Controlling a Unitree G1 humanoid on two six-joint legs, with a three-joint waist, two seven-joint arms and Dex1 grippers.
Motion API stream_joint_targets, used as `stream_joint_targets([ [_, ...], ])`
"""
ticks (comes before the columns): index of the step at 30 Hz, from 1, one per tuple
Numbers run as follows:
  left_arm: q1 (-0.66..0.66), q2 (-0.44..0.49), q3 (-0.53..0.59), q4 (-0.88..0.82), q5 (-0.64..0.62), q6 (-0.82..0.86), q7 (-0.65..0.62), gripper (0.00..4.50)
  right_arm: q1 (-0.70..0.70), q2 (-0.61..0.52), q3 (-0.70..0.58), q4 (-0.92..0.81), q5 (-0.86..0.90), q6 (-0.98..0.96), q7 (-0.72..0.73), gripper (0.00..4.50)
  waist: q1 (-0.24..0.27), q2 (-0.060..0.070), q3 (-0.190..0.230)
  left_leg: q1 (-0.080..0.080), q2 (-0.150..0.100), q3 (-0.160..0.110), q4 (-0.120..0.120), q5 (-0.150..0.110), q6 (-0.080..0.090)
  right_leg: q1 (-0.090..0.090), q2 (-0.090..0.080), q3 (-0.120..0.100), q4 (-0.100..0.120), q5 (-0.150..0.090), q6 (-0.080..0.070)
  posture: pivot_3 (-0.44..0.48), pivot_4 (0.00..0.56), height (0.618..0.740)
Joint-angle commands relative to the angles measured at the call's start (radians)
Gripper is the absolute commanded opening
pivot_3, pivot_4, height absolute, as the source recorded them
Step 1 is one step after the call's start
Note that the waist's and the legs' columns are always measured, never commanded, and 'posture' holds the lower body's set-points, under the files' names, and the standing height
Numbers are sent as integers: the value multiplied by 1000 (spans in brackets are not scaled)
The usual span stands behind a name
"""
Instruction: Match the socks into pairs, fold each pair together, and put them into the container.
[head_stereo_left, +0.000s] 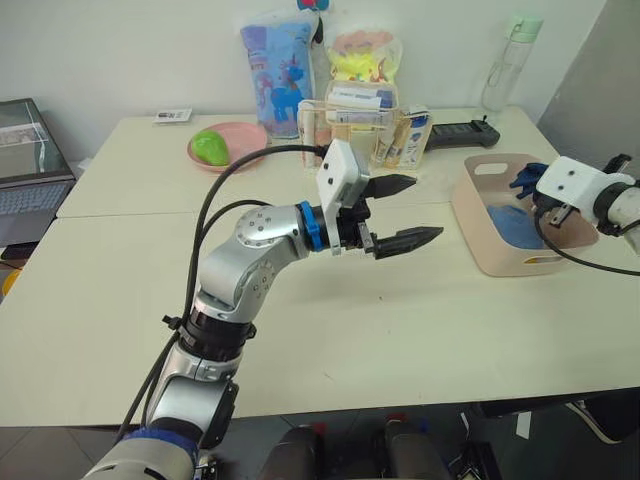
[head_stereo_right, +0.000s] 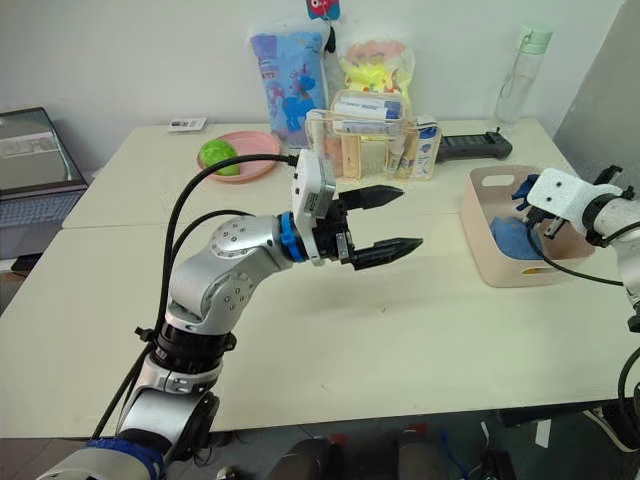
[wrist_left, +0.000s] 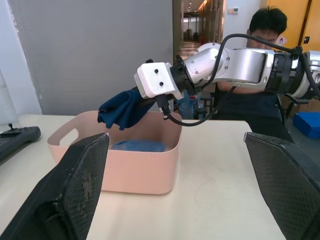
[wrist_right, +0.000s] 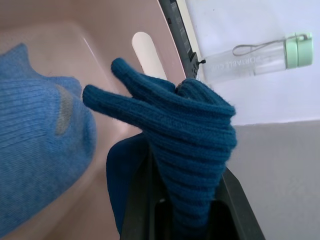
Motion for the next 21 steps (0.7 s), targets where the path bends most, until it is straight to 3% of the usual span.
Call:
stream_joint_targets([
  [1, 4, 0, 3, -68, -8, 9, 18, 4486, -49, 18, 21, 82, -76, -100, -32, 0, 0, 0, 0, 0, 0, 0, 0, 0, 0, 0, 0, 0, 0, 0, 0, 0, 150, 740],
  [10, 2, -3, -2, -72, 3, 12, 25, 4486, -16, 47, 6, 121, -64, -112, 98, 0, 2, 0, 0, 0, 0, 0, 1, 0, 0, 0, 0, 0, 0, 0, 0, 0, 150, 740],
  [15, 1, 0, -2, -54, 13, 1, 15, 4500, 13, 20, -41, 19, -7, -58, 224, 1653, 2, 0, 0, 0, 0, 0, 1, 0, 0, 0, 0, 0, 0, 0, 0, 0, 150, 740],
  [21, -15, 0, 1, -31, 26, -14, 3, 4500, 66, -13, -87, -167, 113, 138, 474, 3803, 7, 0, 0, 0, 0, -1, 1, 0, 0, 1, 0, -1, 0, 0, 0, 0, 150, 740],
])
